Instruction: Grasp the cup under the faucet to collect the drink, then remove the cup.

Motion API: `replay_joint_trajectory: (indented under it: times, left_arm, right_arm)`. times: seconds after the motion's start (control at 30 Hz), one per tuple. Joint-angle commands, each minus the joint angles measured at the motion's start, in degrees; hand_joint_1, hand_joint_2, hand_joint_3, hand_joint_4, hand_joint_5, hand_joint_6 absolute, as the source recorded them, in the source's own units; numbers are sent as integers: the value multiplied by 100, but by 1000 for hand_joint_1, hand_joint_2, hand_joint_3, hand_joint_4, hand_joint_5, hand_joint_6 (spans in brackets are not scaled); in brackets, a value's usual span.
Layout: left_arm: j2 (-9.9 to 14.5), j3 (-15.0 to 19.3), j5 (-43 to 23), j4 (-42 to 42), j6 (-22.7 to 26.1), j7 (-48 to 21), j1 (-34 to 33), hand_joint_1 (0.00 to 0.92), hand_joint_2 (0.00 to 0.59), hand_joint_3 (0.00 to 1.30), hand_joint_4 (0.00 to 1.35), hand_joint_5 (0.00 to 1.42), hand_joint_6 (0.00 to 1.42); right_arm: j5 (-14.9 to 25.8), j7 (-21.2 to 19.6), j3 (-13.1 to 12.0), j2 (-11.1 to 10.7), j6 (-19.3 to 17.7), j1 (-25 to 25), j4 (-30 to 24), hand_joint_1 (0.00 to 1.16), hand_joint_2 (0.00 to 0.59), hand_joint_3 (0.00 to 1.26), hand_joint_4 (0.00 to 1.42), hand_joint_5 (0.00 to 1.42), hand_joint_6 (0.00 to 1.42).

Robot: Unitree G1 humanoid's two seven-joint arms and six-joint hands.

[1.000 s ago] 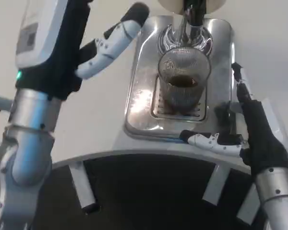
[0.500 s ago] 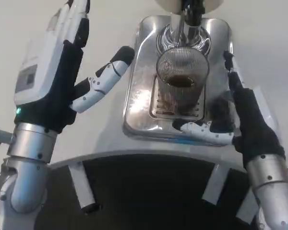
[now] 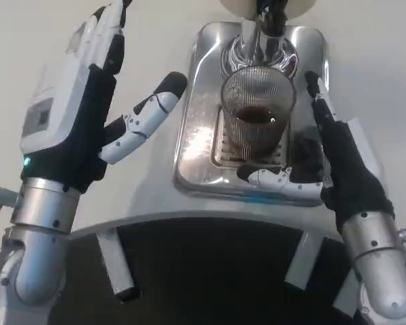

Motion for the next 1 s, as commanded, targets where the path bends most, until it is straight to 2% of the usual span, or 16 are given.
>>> replay_joint_trajectory:
  times: [0.03,0.17,0.4,0.63,0.83,1.0]
  left_arm:
    - [38,19,-65,77,-76,74,49,0,236,0,0,0,0]
    - [51,41,-83,122,-81,79,67,0,236,0,0,0,0]
    - [62,111,-106,43,-69,78,178,0,236,0,0,0,0]
    - [88,186,-139,-89,-41,48,291,0,236,0,0,0,0]
    - [83,213,-133,-186,-2,28,354,0,237,0,0,0,0]
    - [56,214,-104,-260,49,14,397,0,238,0,0,0,0]
  right_arm:
    - [46,-119,75,92,-146,-71,158,1081,113,0,0,3,129]
    - [12,-272,206,226,-207,-168,299,1078,112,0,0,9,129]
    - [14,-448,285,353,-291,-321,564,1062,123,0,0,19,141]
    - [-34,-703,355,417,-406,-330,756,1042,130,3,0,25,143]
    - [39,-776,362,496,-561,-538,1055,1039,130,15,10,36,156]
    - [119,-772,279,464,-674,-619,1210,1035,137,17,19,48,161]
